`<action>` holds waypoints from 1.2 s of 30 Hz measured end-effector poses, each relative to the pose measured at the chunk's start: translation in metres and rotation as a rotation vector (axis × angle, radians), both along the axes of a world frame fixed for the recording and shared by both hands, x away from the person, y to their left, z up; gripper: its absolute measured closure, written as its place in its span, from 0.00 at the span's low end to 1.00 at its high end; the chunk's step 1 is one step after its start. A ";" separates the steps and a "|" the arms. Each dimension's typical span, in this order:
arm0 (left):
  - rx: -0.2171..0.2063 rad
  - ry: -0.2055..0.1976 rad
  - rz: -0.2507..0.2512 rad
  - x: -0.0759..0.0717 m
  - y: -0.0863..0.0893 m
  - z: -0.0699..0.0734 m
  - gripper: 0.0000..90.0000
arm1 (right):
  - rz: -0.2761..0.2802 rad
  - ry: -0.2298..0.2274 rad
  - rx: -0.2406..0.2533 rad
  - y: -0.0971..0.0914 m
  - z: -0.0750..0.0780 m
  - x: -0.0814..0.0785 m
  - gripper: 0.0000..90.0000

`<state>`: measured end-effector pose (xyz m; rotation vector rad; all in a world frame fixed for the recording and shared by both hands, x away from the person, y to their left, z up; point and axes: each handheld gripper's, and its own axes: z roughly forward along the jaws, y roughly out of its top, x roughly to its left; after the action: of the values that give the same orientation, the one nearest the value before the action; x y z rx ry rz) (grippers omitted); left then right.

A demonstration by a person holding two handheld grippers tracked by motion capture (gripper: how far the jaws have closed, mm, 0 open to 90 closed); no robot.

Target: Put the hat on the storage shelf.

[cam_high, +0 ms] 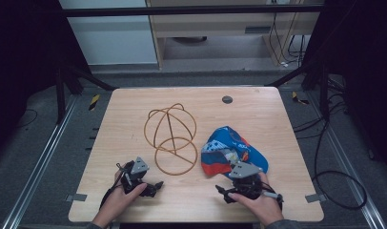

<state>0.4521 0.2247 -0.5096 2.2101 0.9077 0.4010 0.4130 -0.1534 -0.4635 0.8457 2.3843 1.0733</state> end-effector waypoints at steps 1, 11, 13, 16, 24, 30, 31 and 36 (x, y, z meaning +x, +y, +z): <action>0.000 0.000 0.000 0.000 0.000 0.000 0.00 | -0.011 -0.013 -0.020 -0.005 0.007 0.001 0.15; 0.000 0.002 0.010 0.000 -0.001 0.000 0.00 | -0.101 0.044 -0.202 -0.039 0.057 0.027 0.18; 0.000 0.001 0.011 0.000 -0.001 0.000 0.00 | -0.108 0.087 -0.214 -0.043 0.061 0.037 0.18; 0.000 0.001 0.013 0.000 -0.001 0.000 0.00 | -0.109 0.120 -0.230 -0.048 0.065 0.047 0.21; 0.000 0.001 0.015 0.000 -0.001 0.000 0.00 | -0.102 0.219 -0.258 -0.056 0.077 0.066 0.23; 0.001 0.001 0.017 0.000 -0.002 0.000 0.00 | -0.077 0.280 -0.264 -0.055 0.083 0.077 0.21; 0.001 0.001 0.017 0.000 -0.002 0.000 0.00 | -0.073 0.285 -0.264 -0.053 0.084 0.080 0.20; 0.001 0.001 0.018 0.000 -0.002 0.000 0.00 | -0.066 0.288 -0.269 -0.048 0.090 0.085 0.18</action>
<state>0.4521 0.2229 -0.5094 2.2045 0.9287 0.4093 0.4977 -0.2017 -0.3738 1.0275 2.6352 0.6185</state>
